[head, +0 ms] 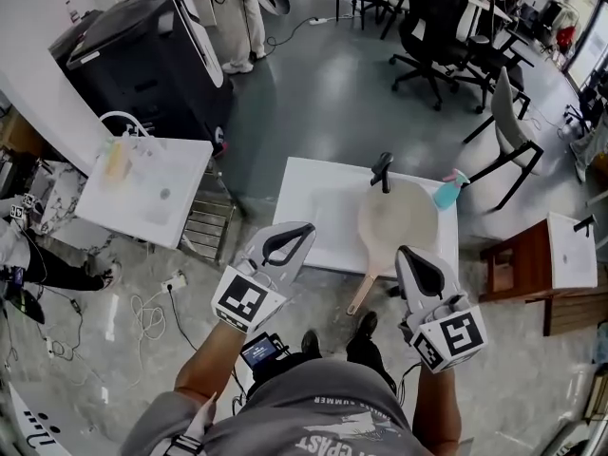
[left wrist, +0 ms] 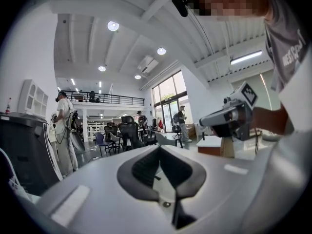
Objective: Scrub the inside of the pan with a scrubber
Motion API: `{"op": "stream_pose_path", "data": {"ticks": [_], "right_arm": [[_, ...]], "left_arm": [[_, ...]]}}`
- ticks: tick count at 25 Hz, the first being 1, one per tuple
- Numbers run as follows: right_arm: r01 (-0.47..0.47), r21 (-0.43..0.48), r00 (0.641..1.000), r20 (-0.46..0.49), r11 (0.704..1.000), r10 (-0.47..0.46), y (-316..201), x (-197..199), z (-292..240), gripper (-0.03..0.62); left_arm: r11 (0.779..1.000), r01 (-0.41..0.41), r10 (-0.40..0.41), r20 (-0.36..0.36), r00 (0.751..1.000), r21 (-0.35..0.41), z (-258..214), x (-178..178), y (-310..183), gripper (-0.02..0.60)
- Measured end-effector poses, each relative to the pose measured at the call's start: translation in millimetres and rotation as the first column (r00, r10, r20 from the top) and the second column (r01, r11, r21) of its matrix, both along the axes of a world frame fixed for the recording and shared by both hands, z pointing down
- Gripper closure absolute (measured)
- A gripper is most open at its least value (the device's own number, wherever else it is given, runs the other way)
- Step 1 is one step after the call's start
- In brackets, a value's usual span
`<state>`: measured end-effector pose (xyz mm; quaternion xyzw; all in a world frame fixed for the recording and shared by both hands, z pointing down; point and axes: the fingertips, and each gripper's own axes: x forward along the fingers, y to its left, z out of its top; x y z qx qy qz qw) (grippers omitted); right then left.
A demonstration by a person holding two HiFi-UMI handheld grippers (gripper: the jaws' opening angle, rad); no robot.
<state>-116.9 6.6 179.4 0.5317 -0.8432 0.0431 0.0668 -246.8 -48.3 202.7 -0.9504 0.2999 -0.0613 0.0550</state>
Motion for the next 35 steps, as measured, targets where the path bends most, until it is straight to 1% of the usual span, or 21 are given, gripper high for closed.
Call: {"op": "stream_pose_path", "data": {"ticks": [5,10,14,18,23,27,35], "right_arm": [[0.026,0.001,1.000,0.004,1.000,-0.026,-14,0,2,0.592],[0.062,-0.001,0.998,0.008,0.998,-0.062,-35,6,0,0.592],[0.097,-0.012,0.995,0.012,0.995,-0.097,-55,10,4,0.592],[0.140,-0.029,0.990,0.016,0.990,-0.139,-76,7,10,0.592],[0.196,-0.049,0.980,0.031,0.979,-0.195,-96,-2,20,0.592],[0.239,-0.079,0.971,0.041,0.968,-0.236,-112,-10,37,0.592],[0.302,-0.158,0.953,0.065,0.940,-0.295,-140,-19,81,0.592]], "left_arm": [[0.999,0.034,-0.034,0.004,0.999,0.004,-1,-5,-11,0.580],[0.997,0.074,-0.074,0.008,0.997,-0.008,-3,-2,-26,0.580],[0.994,0.106,-0.105,0.034,0.994,-0.018,5,0,-41,0.580],[0.987,0.156,-0.154,0.056,0.987,-0.045,19,-6,-56,0.580],[0.972,0.216,-0.209,0.085,0.974,-0.089,44,-15,-71,0.580],[0.959,0.259,-0.245,0.125,0.961,-0.111,71,-24,-84,0.580],[0.922,0.338,-0.299,0.206,0.932,-0.187,135,-37,-104,0.580]]}}
